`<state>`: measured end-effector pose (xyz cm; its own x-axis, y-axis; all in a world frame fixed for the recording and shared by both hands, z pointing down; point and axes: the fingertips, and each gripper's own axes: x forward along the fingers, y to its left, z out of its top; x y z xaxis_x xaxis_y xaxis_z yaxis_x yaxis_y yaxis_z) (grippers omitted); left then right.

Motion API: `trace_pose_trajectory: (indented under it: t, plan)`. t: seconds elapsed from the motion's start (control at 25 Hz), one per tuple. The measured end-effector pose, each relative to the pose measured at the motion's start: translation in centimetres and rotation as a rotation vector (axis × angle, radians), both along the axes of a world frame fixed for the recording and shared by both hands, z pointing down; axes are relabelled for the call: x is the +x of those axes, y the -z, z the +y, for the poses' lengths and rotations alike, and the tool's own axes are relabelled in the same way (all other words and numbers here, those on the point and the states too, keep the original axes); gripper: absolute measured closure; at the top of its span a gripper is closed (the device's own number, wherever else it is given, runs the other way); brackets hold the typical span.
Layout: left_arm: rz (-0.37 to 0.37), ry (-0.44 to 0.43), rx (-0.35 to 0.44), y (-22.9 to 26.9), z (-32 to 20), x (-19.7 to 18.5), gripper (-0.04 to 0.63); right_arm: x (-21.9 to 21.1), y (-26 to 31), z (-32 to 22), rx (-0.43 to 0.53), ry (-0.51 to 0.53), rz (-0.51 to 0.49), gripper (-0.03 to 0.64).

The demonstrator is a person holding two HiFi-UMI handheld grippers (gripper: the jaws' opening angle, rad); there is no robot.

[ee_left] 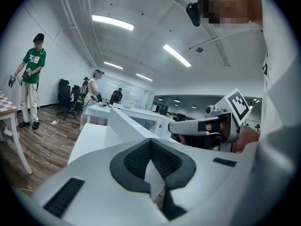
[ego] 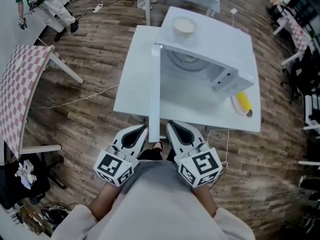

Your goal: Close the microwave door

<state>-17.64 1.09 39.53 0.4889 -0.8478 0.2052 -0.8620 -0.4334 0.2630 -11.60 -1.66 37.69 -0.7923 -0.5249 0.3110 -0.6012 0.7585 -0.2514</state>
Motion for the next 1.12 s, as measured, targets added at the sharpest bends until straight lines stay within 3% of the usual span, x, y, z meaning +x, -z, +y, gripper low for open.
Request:
trace_pose_trajectory:
  t: [1.12]
  plan:
    - [0.077,-0.081,-0.043,-0.4,-1.4,2.2,0.577,2.5,-1.1,-0.9,-0.033,-0.074,0.021,0.592]
